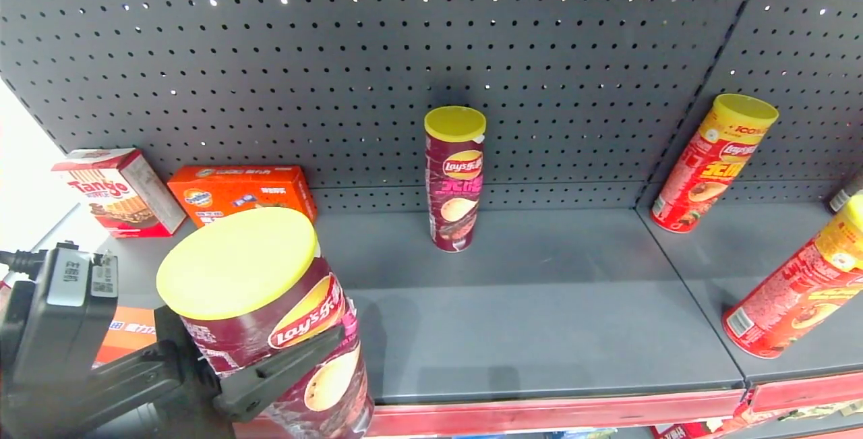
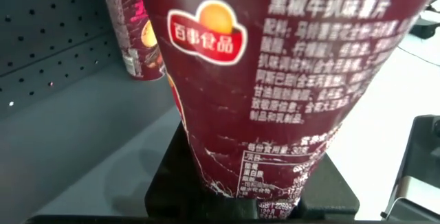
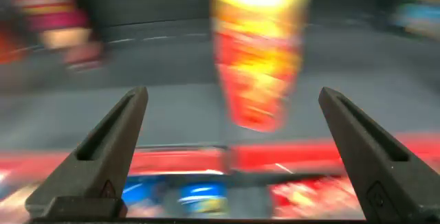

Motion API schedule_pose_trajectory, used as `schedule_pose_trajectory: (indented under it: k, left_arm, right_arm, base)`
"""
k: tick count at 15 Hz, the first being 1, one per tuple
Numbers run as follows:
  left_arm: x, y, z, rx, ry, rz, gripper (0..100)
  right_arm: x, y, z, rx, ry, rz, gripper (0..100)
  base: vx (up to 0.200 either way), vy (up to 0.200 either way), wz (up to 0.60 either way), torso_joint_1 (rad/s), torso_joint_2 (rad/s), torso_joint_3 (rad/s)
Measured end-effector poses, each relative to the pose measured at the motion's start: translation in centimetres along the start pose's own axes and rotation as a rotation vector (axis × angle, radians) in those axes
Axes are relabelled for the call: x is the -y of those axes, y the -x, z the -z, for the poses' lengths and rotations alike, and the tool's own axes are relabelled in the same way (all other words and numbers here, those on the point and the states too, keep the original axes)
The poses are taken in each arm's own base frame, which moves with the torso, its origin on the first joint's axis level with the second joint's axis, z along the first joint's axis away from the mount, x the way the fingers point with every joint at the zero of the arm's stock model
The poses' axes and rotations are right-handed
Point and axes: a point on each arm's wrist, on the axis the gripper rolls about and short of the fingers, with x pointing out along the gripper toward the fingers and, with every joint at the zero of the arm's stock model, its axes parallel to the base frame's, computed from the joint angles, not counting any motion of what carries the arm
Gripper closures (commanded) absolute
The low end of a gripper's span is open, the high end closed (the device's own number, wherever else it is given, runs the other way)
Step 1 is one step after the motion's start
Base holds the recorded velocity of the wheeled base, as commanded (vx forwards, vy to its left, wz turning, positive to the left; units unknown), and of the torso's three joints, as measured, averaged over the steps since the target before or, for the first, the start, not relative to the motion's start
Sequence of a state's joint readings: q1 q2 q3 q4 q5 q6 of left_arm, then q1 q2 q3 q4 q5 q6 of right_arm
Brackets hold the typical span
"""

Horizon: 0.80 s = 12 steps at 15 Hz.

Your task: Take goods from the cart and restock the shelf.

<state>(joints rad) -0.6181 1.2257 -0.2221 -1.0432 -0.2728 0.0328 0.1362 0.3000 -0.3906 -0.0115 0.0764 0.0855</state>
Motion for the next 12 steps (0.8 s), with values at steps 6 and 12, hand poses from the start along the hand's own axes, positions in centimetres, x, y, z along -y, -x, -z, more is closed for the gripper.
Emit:
schedule_pose_trajectory:
  k: [6,12]
  left_arm:
    - [-0.1,0.4,0.5,-0.019,0.005,-0.013,100]
    - [-0.1,0.6,0.7,-0.026,0.007,-0.015,100]
  right_arm:
    - [-0.8,-3.8,-2.2,-0.163,-0.030,-0.426,0]
    - [-3.3,-8.2,-1.9,-0.351,-0.014,-0.625,0]
  base:
    - [0.000,0.000,0.00,0.000,0.00,0.000]
    - [0.000,0.000,0.00,0.000,0.00,0.000]
